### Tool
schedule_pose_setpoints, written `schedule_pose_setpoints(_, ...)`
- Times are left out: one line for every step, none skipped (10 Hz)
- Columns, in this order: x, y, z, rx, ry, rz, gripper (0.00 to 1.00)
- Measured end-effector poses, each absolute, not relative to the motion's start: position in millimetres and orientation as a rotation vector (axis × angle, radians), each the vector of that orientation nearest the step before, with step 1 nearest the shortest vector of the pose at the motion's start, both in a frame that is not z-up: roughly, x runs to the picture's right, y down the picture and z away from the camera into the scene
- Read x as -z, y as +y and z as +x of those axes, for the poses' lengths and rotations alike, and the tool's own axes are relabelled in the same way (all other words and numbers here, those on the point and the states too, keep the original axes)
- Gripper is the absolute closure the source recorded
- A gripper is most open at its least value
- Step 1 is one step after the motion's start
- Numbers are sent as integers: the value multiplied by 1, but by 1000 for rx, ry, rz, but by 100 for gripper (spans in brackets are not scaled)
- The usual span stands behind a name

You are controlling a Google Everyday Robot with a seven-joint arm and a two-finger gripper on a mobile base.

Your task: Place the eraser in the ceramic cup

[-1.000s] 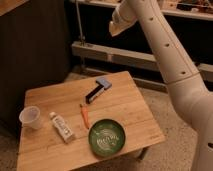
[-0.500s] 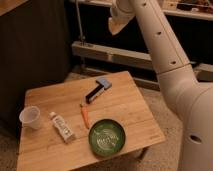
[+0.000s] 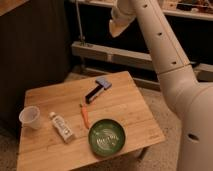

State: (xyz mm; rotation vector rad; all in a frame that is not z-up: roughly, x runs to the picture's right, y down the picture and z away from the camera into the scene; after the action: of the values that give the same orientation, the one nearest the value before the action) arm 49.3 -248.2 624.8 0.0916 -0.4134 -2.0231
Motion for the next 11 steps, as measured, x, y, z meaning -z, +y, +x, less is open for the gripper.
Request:
schedule_pose_setpoints(-624, -246, 51, 2012, -421, 96, 79)
schedule_pose_setpoints(-625, -238, 50, 1984, -450, 120, 79)
schedule_pose_setpoints(-625, -225, 47, 1933, -483, 178, 79)
schedule_pose_setpoints(-625, -214, 45, 1879, -508, 228, 79)
schedule_pose_setpoints(-623, -206, 40, 1832, -532, 272, 79)
schedule_pose_setpoints(-621, -195, 31, 1767, -568, 318, 79)
schedule_pose_setpoints(-617, -187, 25, 1703, -591, 347, 79)
schedule_pose_setpoints(-617, -176, 20, 1637, -609, 347, 79)
schedule_pose_setpoints(-613, -166, 7, 1598, -621, 330, 79)
schedule_pose_setpoints(-613, -141, -11, 1544, -641, 261, 79)
schedule_pose_setpoints(-613, -140, -12, 1542, -643, 256, 79)
